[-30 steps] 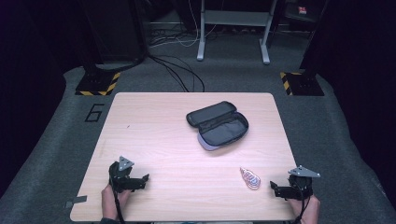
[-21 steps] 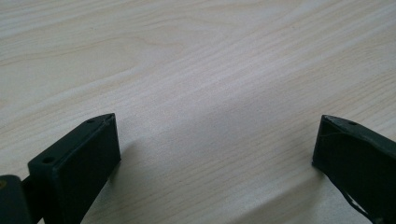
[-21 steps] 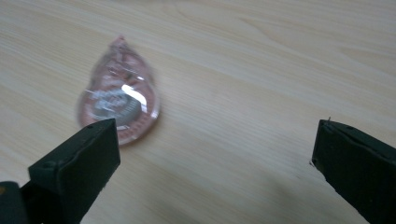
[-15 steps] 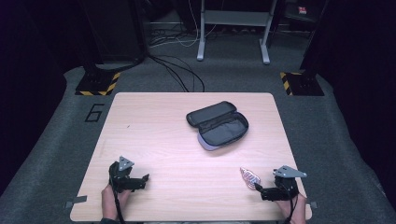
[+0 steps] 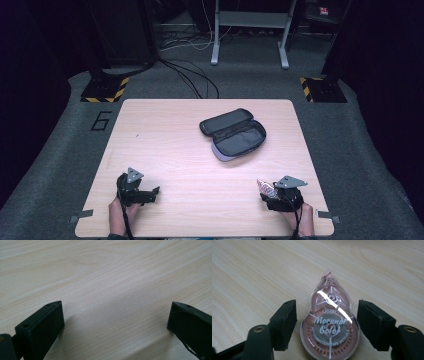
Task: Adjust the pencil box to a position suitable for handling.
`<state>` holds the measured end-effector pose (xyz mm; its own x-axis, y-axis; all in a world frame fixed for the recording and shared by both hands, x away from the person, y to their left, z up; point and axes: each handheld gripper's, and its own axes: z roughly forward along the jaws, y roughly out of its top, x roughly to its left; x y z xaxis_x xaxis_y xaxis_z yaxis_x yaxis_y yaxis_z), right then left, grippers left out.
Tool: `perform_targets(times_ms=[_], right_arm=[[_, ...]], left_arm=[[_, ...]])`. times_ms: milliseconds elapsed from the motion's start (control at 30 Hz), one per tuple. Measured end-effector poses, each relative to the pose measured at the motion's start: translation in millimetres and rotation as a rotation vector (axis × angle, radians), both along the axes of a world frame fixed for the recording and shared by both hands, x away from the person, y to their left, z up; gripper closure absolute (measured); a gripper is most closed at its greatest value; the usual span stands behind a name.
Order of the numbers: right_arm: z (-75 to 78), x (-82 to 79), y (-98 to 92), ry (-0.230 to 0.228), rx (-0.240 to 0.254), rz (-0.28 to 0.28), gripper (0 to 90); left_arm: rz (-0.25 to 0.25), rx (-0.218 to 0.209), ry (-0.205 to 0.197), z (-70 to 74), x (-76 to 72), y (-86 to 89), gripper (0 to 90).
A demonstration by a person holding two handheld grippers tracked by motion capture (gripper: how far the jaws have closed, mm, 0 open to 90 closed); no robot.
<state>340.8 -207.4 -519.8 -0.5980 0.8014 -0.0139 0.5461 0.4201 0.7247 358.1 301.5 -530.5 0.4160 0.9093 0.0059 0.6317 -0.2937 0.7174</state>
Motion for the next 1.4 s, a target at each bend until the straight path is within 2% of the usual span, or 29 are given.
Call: perform_targets(times_ms=[33,100,167,233,333,500,533,567,600,633,667,700,800,833,867,933,1000,1033,1067,1200,1400], right_arm=[[0.0,0.0,0.0,0.000,0.000,0.000,32.8],[-1.5,-0.3,1.9,0.001,-0.002,-0.009,38.5],[-2.0,0.4,0.6,-0.012,-0.007,0.003,39.3],[-2.6,-0.2,1.5,-0.017,0.010,-0.009,39.7],[-2.2,-0.7,1.6,-0.023,0.007,-0.010,40.2],[3.0,0.2,-2.1,-0.036,0.038,-0.024,40.7],[7.3,-0.8,-4.5,-0.085,0.064,-0.021,87.1],[7.3,-0.8,-4.5,-0.085,0.064,-0.021,87.1],[11.4,-2.1,-6.4,-0.114,0.096,-0.043,75.4],[14.5,-0.4,-7.4,-0.107,0.106,-0.046,76.4],[15.6,3.5,-6.1,-0.053,0.078,-0.053,64.9],[15.6,3.5,-6.1,-0.053,0.078,-0.053,64.9],[9.1,4.3,-8.2,-0.047,0.097,-0.036,57.3],[8.3,3.3,-8.9,-0.050,0.087,-0.031,53.0],[8.7,2.3,-9.6,-0.037,0.095,-0.031,51.3],[9.1,2.7,-10.7,-0.048,0.088,-0.028,48.8],[11.1,2.9,-12.9,-0.033,0.088,0.000,36.8],[11.1,2.9,-12.9,-0.033,0.088,0.000,36.8],[11.5,2.7,-13.9,-0.026,0.082,0.010,31.8],[4.7,1.5,-19.7,0.026,0.058,0.022,29.3],[-1.3,-3.3,-18.7,0.045,0.048,0.020,29.8]], left_arm=[[0.000,0.000,0.000,0.0,0.0,0.0,0.7],[0.000,0.000,0.000,0.0,0.0,0.0,0.7],[0.000,0.000,0.000,0.0,0.0,0.0,0.7],[0.000,0.000,0.000,0.0,0.0,0.0,0.8],[0.000,0.000,0.000,0.0,0.0,0.0,0.7],[0.000,0.000,0.000,0.0,-0.1,0.0,0.8],[-0.001,0.001,-0.001,0.0,0.0,0.0,0.7],[-0.001,0.001,-0.001,0.0,0.0,0.0,0.8],[0.000,0.000,0.000,0.0,-0.1,0.0,0.8],[-0.001,0.000,-0.001,0.0,-0.1,0.0,0.8],[-0.001,0.000,-0.001,0.0,-0.1,0.0,0.8],[-0.001,0.000,-0.001,0.0,-0.1,0.0,0.8],[-0.001,0.001,-0.001,0.0,-0.1,0.0,0.8],[0.000,0.000,-0.001,0.0,-0.1,0.0,0.8],[-0.001,0.001,0.000,0.0,-0.1,0.0,0.8],[-0.001,0.000,0.000,0.0,-0.1,0.0,0.8],[-0.001,0.000,0.000,0.0,-0.1,0.0,0.8],[-0.001,0.000,0.000,0.0,-0.1,0.0,0.8],[-0.001,0.000,0.000,0.0,-0.1,0.0,0.8],[-0.001,0.000,0.000,0.0,-0.1,0.0,0.8],[-0.001,0.000,0.000,0.0,0.0,0.0,0.8]])
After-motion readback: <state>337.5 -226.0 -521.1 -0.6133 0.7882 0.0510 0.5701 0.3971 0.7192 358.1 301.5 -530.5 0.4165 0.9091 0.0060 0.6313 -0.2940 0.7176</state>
